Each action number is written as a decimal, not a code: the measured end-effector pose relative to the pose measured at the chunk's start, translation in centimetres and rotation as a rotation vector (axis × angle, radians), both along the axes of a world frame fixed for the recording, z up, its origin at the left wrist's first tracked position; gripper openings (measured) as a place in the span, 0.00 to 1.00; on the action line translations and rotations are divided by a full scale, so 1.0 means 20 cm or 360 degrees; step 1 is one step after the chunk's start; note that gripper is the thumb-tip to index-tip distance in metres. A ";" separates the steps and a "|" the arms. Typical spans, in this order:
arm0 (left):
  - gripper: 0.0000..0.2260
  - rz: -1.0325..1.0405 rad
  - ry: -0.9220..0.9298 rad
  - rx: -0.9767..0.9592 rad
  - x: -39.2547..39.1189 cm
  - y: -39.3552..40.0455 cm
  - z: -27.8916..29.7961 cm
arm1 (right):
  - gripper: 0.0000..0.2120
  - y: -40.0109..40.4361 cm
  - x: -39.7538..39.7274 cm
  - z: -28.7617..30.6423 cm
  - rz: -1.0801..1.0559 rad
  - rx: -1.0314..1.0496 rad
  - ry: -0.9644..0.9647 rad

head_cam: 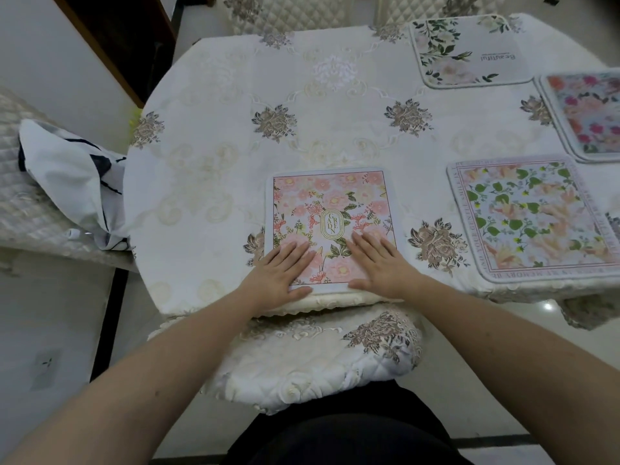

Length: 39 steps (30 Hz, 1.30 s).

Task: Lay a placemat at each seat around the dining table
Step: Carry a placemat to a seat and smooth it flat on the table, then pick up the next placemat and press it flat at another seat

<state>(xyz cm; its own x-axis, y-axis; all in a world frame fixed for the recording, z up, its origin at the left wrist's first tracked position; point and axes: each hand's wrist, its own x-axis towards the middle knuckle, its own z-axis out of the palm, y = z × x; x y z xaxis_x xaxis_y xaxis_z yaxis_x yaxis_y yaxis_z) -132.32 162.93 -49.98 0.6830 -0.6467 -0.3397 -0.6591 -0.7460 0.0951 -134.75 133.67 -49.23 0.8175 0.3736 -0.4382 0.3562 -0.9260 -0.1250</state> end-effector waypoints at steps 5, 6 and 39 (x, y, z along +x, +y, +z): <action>0.38 0.0101 0.0070 0.0161 -0.04 0.09 0.08 | 0.37 -0.09 -0.12 0.06 -0.0037 -0.0049 0.0044; 0.39 0.0081 0.0080 0.0224 -0.05 0.12 0.09 | 0.38 -0.11 -0.14 0.08 -0.0051 -0.0056 0.0058; 0.29 -0.0595 -0.0410 -0.0434 -0.37 -1.55 0.70 | 0.31 -0.81 -1.00 0.59 -0.1607 -0.0075 -0.0652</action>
<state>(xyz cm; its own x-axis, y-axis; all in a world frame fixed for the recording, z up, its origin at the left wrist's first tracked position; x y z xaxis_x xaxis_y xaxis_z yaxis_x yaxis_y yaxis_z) -139.81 131.92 -36.07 0.4278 -0.9036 0.0230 -0.9031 -0.4262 0.0529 -154.67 117.43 -37.35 0.8250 -0.5621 -0.0589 -0.5647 -0.8155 -0.1271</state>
